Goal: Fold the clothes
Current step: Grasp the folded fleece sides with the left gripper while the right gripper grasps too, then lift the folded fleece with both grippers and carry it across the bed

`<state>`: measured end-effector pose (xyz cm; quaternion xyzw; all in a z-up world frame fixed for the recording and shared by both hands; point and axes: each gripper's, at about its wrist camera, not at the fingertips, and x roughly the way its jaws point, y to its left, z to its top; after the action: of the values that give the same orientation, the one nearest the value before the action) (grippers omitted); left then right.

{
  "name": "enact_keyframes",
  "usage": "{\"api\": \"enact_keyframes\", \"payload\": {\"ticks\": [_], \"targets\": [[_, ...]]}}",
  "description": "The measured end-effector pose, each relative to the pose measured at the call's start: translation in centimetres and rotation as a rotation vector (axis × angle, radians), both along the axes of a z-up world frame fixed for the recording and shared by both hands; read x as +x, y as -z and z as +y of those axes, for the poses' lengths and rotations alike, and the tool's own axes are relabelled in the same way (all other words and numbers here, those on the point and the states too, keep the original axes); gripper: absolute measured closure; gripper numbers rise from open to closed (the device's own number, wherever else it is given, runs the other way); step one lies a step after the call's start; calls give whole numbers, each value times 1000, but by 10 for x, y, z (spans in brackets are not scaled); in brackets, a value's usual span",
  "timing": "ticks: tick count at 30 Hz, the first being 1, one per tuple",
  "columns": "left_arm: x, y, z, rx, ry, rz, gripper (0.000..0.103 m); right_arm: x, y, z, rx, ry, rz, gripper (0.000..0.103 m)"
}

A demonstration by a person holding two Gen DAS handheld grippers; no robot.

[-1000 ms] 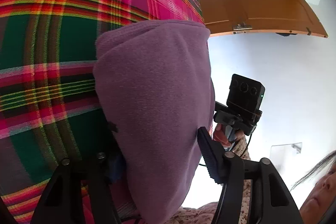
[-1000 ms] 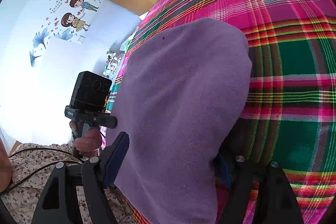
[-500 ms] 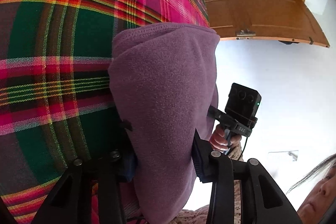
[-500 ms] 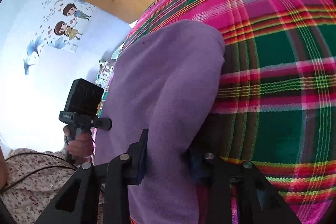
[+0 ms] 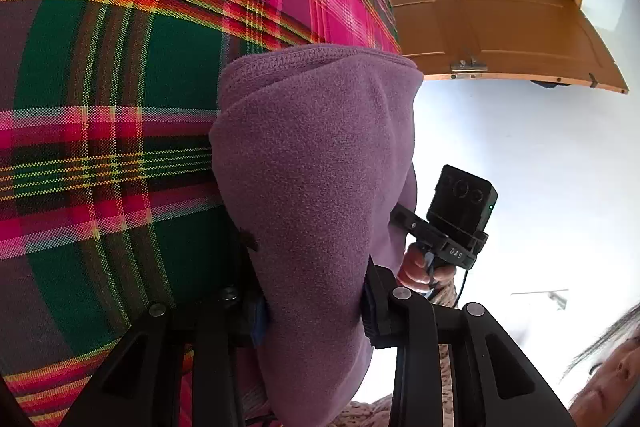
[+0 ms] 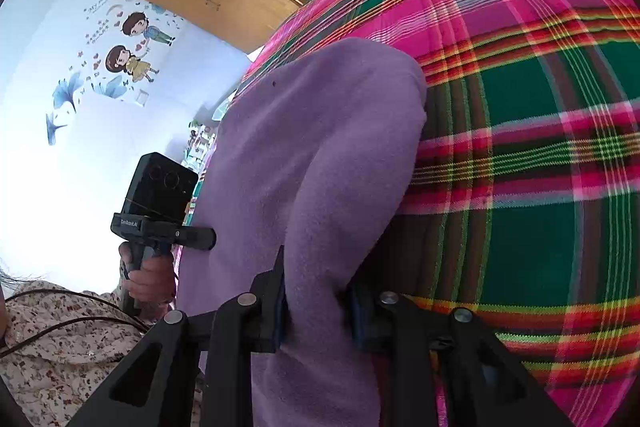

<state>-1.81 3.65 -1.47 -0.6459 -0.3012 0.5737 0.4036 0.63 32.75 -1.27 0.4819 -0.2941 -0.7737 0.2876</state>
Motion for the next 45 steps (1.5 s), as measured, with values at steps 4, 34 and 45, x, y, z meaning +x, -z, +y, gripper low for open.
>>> {"api": "enact_keyframes", "payload": {"ticks": [4,34,45], "targets": [[0,-4,2,1,-1,8,67,-1,0,1,-1,5,-1,78],[-7,-22,-31,-30,23,77,67,15,-12,-11,-83,108,42,81],[-27,-42,-51,-5,-12,130,67,10,-27,-26,-110,70,84,81]]}}
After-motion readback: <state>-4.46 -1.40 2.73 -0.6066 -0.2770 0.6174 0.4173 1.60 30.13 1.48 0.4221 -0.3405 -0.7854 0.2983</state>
